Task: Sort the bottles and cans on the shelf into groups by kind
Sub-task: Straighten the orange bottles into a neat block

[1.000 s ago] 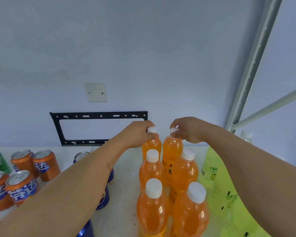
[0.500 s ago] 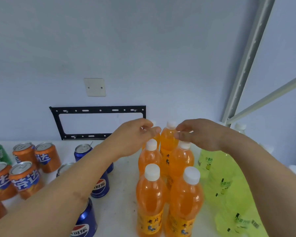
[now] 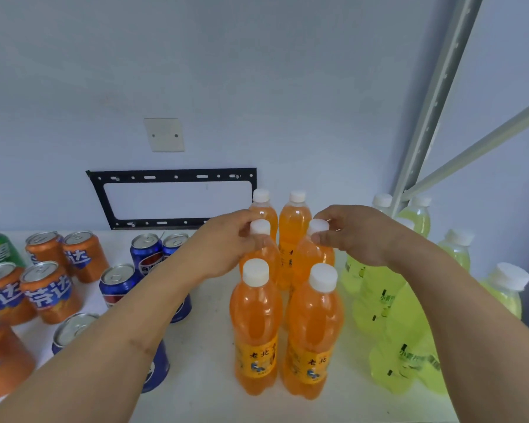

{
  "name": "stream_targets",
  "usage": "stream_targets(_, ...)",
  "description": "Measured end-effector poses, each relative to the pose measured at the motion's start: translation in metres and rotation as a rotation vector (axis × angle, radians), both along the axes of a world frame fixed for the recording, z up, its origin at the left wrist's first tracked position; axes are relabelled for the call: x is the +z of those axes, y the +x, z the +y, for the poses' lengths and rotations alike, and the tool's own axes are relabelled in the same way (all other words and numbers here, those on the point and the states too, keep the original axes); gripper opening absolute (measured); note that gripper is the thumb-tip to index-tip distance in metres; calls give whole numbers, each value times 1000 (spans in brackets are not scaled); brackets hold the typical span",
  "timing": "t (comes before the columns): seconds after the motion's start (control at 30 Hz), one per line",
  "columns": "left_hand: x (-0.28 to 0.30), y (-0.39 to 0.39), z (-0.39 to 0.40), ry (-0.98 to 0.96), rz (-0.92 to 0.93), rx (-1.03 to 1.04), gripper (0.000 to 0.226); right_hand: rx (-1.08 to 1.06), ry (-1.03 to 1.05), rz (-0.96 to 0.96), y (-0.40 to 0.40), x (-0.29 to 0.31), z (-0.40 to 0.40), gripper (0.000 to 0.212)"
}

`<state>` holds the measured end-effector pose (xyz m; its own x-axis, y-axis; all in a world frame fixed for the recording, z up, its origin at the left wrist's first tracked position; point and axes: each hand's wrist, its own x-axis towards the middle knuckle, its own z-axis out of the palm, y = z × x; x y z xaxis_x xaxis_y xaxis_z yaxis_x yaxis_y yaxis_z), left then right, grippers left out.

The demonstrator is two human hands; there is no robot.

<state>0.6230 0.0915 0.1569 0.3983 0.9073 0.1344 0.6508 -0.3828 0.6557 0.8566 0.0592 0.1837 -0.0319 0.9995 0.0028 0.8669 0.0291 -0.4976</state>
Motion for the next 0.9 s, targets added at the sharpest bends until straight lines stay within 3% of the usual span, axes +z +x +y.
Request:
stream_targets(0.1, -6, 3, -16, 63, -127, 133, 43, -57, 168, 211, -6, -8, -22, 59)
stream_targets(0.17, -13, 4, -42, 178, -386, 290, 43, -92, 360, 504, -16, -18, -45, 59)
stream_targets(0.2, -20, 4, -55, 221, -508, 303, 40, -59, 407, 646, -22, -26, -57, 59)
stream_targets(0.27, -36, 7, -80, 191, -574, 221, 39, 34, 401, 789, -32, -49, -74, 68)
stream_targets(0.4, -58, 12, -93, -29, -450, 149, 35, 36, 287, 714, -41, -87, -83, 83)
stream_targets(0.53, -58, 12, -90, -44, -408, 172, 37, -12, 286, 658, -43, -94, -84, 63)
stream_targets(0.67, -63, 15, -92, -17, -437, 165, 35, -53, 289, 720, -47, -97, -90, 72)
stream_targets(0.77, -90, 9, -94, -45, -586, 158, 65, -117, 220, 709, -49, -129, -103, 95)
stream_targets(0.83, -113, 4, -96, -105, -583, 157, 80, -179, 141, 679, -53, -159, -109, 91)
stream_targets(0.9, -127, 0, -96, -152, -526, 136, 79, -261, 58, 591, -60, -183, -111, 78)
